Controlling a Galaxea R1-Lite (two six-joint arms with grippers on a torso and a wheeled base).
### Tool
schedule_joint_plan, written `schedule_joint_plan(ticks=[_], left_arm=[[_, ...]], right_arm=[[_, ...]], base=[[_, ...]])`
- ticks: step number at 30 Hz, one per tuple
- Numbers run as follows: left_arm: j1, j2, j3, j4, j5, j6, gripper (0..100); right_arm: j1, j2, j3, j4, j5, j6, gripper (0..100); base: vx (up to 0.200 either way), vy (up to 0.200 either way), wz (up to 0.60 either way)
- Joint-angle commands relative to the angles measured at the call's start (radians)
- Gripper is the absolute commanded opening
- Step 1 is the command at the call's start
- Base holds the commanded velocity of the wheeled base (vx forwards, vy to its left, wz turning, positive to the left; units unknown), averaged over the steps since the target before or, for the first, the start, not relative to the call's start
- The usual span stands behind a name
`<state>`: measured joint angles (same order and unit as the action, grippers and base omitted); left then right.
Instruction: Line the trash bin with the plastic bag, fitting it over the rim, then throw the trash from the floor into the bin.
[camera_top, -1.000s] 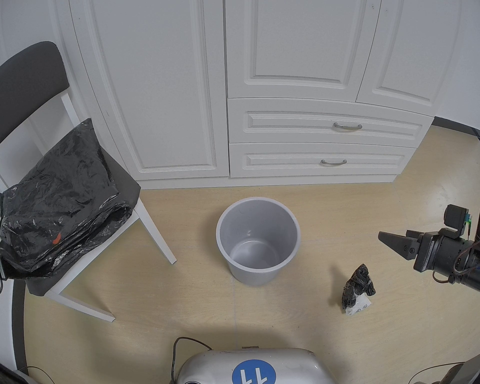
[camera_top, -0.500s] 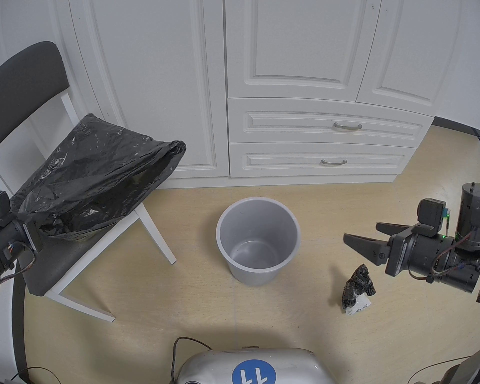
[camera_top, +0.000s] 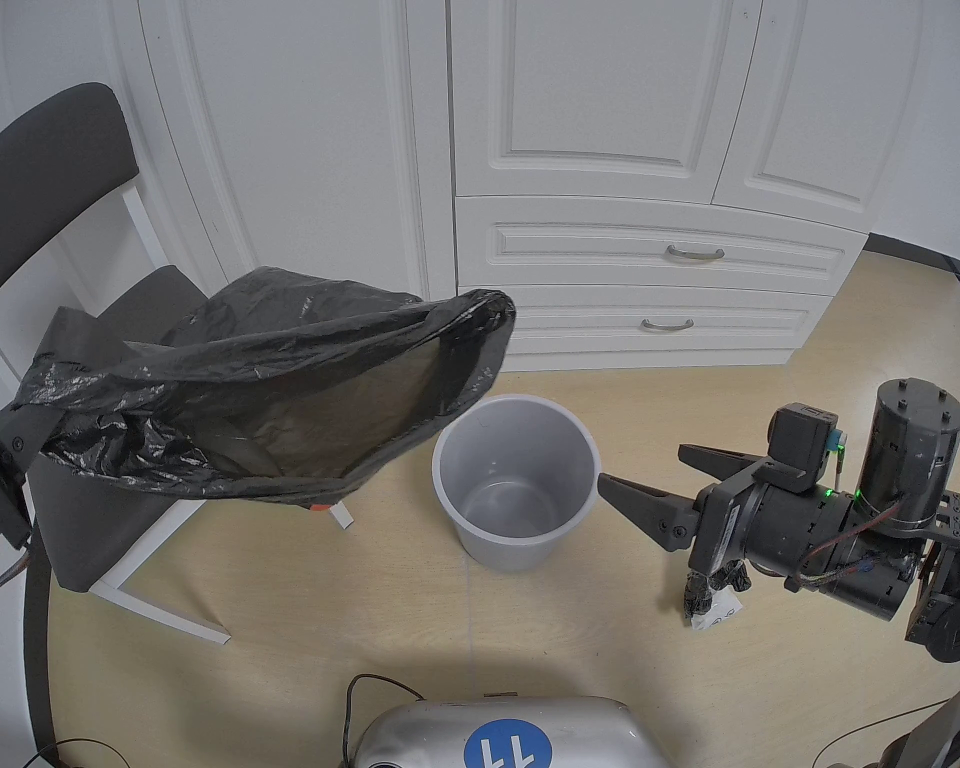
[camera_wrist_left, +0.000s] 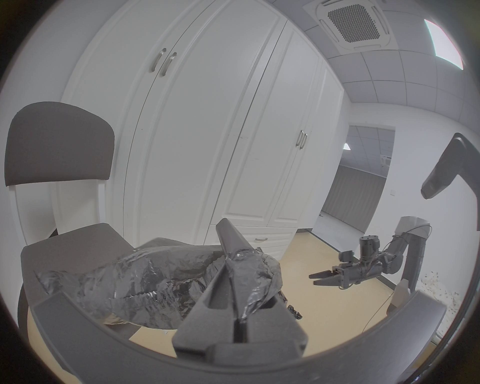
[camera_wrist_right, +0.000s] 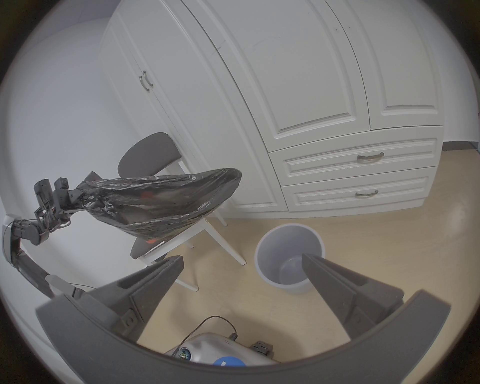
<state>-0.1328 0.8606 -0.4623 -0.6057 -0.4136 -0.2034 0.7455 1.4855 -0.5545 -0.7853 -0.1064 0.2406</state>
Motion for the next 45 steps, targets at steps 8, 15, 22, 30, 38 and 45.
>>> schedule_joint_plan(ticks=[8,15,22,30,38,45], left_arm=[[-0.051,-0.063,0.019,0.021,-0.002,0.007,0],[-0.114,-0.065,0.022,0.020,-0.001,0.007,0],[-0.162,-0.095,0.021,0.021,-0.001,0.006,0],[-0.169,-0.114,0.016,0.017,-0.002,0.006,0],[-0.214,-0.152,0.021,0.020,-0.004,0.006,0],[-0.226,-0.201,0.027,0.020,-0.073,0.006,0]], right_arm=[[0.014,0.039,-0.018,-0.069,-0.013,0.032,100],[0.066,0.068,-0.001,-0.058,-0.013,0.039,100],[0.098,0.159,-0.009,-0.074,-0.016,0.057,100],[0.118,0.203,-0.001,-0.075,-0.016,0.057,100],[0.115,0.220,-0.007,-0.075,-0.013,0.058,100],[0.110,0.216,-0.013,-0.089,-0.016,0.075,100]], base=[[0.000,0.000,0.00],[0.000,0.000,0.00],[0.000,0.000,0.00],[0.000,0.000,0.00],[0.000,0.000,0.00],[0.000,0.000,0.00]])
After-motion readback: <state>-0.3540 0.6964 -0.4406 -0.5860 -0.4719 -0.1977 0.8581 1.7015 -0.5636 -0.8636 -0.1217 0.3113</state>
